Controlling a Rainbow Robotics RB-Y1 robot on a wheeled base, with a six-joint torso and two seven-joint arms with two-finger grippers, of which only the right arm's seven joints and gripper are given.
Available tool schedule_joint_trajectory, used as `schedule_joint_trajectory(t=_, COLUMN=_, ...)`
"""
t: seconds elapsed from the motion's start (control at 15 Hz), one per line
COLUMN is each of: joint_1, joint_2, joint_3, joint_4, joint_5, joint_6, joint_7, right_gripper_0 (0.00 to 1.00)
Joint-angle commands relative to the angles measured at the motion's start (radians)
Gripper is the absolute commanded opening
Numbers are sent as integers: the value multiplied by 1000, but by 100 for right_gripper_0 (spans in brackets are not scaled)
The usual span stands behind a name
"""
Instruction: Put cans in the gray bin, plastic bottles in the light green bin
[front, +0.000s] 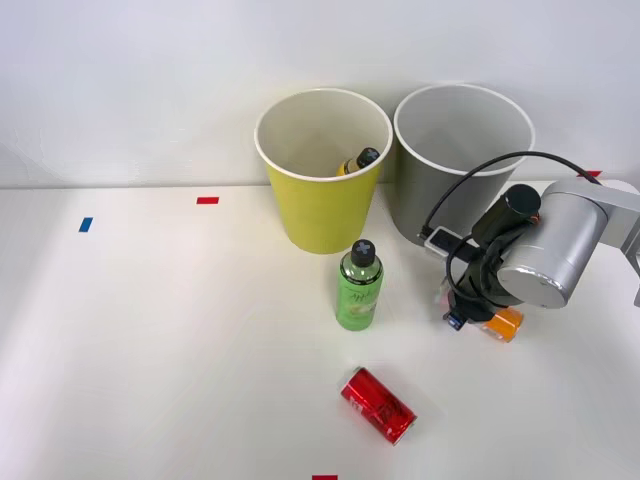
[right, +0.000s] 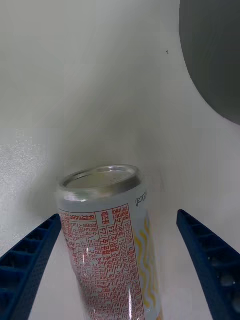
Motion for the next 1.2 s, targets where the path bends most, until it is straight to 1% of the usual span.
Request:
schedule_joint_trajectory(t=0.07, joint_1=0, joint_2=0, joint_3=0, joint_4=-1, joint_5=-2, joint_6=2, joint_7=1, right_gripper_0=8)
schedule_joint_trajectory(t=0.2, joint_1=0, joint_2=0, joint_3=0, joint_4=-2, joint_5=-2, joint_6=2, joint_7=1, right_gripper_0=6)
schedule_joint_trajectory(t=0.27, joint_1=0, joint_2=0, joint_3=0, joint_4=-2, joint_5=-2, joint_6=2, joint_7=1, right_gripper_0=2)
schedule_joint_trajectory(t=0.33, joint_1=0, joint_2=0, joint_3=0, joint_4=-2, joint_5=-2, joint_6=2, joint_7=-5, right_gripper_0=1)
schedule_joint_trajectory(t=0.53, joint_1=2, joint_2=0, joint_3=-6, joint_4=-5, joint_5=-2, joint_6=3, joint_7=-5, right_gripper_0=0)
schedule_joint_trajectory(t=0.6, joint_1=2, joint_2=-6, joint_3=-17, joint_4=-14, joint_5=-3, joint_6=18, joint_7=-4, right_gripper_0=0)
schedule_joint_trajectory(t=0.67, joint_1=3, joint_2=-11, joint_3=-43, joint_4=-34, joint_5=-14, joint_6=54, joint_7=-4, right_gripper_0=0)
schedule_joint_trajectory(t=0.73, joint_1=17, joint_2=-17, joint_3=-85, joint_4=-57, joint_5=-36, joint_6=91, joint_7=1, right_gripper_0=0)
schedule_joint_trajectory(t=0.8, joint_1=45, joint_2=-29, joint_3=-141, joint_4=-96, joint_5=-49, joint_6=135, joint_7=1, right_gripper_0=0)
schedule_joint_trajectory(t=0.87, joint_1=91, joint_2=-51, joint_3=-216, joint_4=-162, joint_5=-57, joint_6=178, joint_7=2, right_gripper_0=0)
schedule_joint_trajectory(t=1.0, joint_1=169, joint_2=-74, joint_3=-313, joint_4=-267, joint_5=-57, joint_6=224, joint_7=-7, right_gripper_0=0)
schedule_joint_trajectory(t=1.07, joint_1=215, joint_2=-77, joint_3=-368, joint_4=-313, joint_5=-57, joint_6=238, joint_7=-8, right_gripper_0=0)
schedule_joint_trajectory(t=1.13, joint_1=284, joint_2=-78, joint_3=-453, joint_4=-373, joint_5=-56, joint_6=255, joint_7=-1, right_gripper_0=0)
schedule_joint_trajectory(t=1.2, joint_1=327, joint_2=-80, joint_3=-500, joint_4=-410, joint_5=-54, joint_6=259, joint_7=2, right_gripper_0=0)
